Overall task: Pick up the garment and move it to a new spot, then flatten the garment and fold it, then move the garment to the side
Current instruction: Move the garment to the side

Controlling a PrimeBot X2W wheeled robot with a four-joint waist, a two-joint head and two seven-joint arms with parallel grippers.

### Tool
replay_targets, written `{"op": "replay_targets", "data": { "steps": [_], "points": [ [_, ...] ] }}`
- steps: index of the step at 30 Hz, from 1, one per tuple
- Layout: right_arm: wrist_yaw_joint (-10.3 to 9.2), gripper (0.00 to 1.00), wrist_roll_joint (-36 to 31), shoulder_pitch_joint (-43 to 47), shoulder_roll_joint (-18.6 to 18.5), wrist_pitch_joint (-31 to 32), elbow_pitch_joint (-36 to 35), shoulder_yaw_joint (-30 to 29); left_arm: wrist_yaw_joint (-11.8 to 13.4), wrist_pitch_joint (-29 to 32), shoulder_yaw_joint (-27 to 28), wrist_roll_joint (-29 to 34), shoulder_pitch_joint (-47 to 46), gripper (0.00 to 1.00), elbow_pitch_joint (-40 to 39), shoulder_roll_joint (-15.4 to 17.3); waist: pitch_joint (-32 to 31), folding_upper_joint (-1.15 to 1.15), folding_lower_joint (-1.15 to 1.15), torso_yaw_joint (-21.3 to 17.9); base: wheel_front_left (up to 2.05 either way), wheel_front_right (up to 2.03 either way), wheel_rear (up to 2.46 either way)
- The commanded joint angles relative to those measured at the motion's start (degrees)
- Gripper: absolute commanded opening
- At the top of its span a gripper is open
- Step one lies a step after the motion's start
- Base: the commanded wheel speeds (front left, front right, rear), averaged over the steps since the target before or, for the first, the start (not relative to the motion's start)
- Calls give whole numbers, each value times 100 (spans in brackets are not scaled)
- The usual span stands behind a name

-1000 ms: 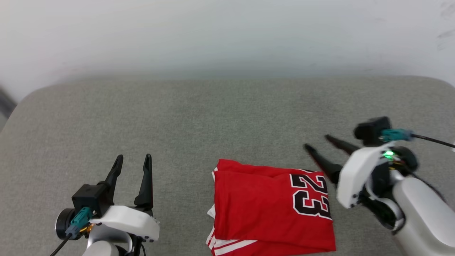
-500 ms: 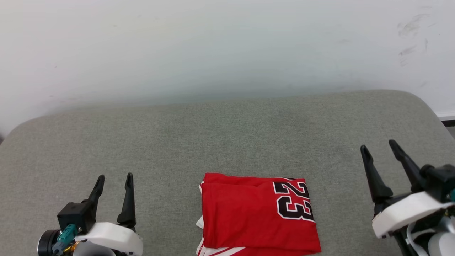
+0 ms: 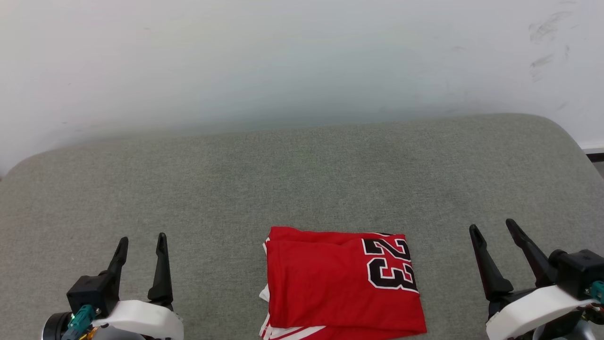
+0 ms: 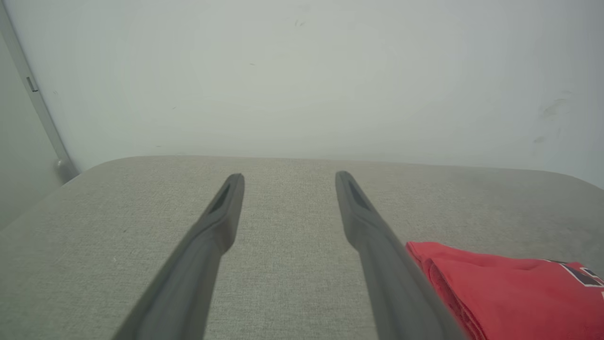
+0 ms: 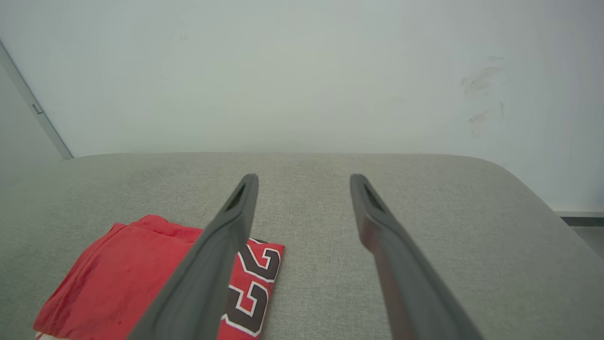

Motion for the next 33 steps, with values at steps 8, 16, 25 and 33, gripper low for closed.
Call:
{"op": "replay_targets", "data": {
  "steps": [8,16,25,33],
  "points": [
    [-2,100,625,40,-29,506,190,-290,-22,-27,252,106,91,100,-117,-146,89,0,1,60,0,0,0],
    [-1,100,2096,-104,-713,2130,1225,-1129,-86,-21,395,270,-19,100,-242,-377,251,0,1,375,0,0,0],
    [-1,100,3686,-561,-365,4020,1979,-1531,-248,-22,466,510,-389,100,-331,-571,754,0,1,942,0,0,0],
    [-2,100,4452,-1157,266,5019,2545,-1467,-388,-22,416,669,-664,100,-321,-787,1098,0,1,1321,0,0,0]
  ]
}}
